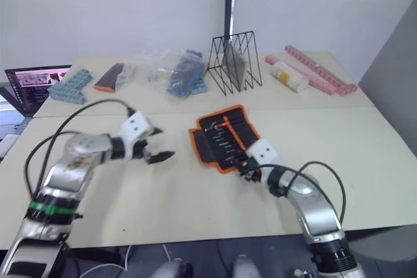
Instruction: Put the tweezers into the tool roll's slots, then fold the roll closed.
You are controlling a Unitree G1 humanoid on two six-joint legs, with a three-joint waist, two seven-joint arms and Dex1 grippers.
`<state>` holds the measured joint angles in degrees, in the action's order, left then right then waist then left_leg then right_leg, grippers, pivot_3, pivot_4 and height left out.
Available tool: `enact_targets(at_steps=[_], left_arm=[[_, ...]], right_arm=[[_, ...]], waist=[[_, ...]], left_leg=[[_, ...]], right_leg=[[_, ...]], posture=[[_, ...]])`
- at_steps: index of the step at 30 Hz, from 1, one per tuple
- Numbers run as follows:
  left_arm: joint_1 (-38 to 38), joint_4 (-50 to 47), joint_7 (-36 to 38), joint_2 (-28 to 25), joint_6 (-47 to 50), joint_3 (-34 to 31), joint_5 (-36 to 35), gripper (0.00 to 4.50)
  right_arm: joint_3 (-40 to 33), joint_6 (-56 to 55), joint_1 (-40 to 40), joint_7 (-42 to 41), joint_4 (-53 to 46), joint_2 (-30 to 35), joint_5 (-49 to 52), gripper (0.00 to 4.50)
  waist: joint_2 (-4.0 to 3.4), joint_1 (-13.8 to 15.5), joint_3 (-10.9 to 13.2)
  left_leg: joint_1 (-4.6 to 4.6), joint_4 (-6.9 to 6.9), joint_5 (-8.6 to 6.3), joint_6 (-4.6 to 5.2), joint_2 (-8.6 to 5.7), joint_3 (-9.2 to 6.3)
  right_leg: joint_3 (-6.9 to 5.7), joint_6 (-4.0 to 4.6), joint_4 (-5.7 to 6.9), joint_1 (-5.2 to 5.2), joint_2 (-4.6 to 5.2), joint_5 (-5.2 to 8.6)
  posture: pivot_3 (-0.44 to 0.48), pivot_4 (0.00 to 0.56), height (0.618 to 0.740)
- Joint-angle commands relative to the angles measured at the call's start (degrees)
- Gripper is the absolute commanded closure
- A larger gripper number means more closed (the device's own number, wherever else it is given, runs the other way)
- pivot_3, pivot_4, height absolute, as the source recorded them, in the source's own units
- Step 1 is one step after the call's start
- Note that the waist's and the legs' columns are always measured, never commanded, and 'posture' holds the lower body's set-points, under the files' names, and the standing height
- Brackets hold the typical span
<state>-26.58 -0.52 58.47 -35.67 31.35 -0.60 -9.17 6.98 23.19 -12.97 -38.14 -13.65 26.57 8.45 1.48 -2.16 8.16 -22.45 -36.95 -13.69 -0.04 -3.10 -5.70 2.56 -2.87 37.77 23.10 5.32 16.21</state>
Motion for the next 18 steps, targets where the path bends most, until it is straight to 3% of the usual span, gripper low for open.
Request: enact_targets(at_steps=[1,5,9,16,18], left_arm=[[2.4,-5.2,0.8,-1.8,1.6,-7.3,-7.1,0.00],[11.5,-12.6,0.1,-2.0,3.1,-12.2,-12.3,0.00],[18.1,-20.3,-2.9,-1.2,6.0,-13.6,-16.2,0.00],[23.0,-25.4,-8.0,-2.9,11.3,-14.7,-19.3,0.00],[23.5,-25.4,-8.5,-3.6,10.6,-14.7,-19.0,0.00]], right_arm=[[3.1,1.1,-1.6,0.5,-4.4,-0.5,-1.4,1.22],[9.9,0.3,-4.2,1.7,-3.6,-0.5,-7.9,0.03],[14.1,-2.8,-7.5,4.5,1.2,-1.9,-13.8,0.03],[16.6,-6.7,-12.6,8.7,10.3,-6.1,-19.8,0.03],[16.2,-7.2,-13.3,8.9,11.0,-6.4,-20.4,0.88]], waist=[[0.00,0.4,0.0],[-0.01,0.8,0.0],[0.00,1.0,0.0],[0.00,1.3,0.0],[0.00,1.4,0.0]], left_leg=[[-0.01,-0.02,0.01,-0.01,-0.01,-0.01],[0.01,-0.04,0.01,-0.02,-0.04,0.01],[0.01,-0.01,0.01,-0.03,-0.02,0.03],[0.10,-0.02,0.13,-0.18,-0.01,0.03],[0.10,-0.01,0.14,-0.18,0.02,0.02]], right_leg=[[-0.02,0.00,0.02,0.01,0.02,0.00],[0.01,0.01,0.00,-0.02,0.09,-0.01],[0.03,0.02,0.02,0.04,0.07,-0.01],[0.02,0.15,0.12,-0.01,0.04,-0.09],[0.00,0.15,0.15,0.00,-0.01,-0.09]], posture=[[0.000,0.150,0.740],[0.000,0.150,0.740],[0.000,0.150,0.740],[0.000,0.150,0.740],[0.000,0.150,0.740]])
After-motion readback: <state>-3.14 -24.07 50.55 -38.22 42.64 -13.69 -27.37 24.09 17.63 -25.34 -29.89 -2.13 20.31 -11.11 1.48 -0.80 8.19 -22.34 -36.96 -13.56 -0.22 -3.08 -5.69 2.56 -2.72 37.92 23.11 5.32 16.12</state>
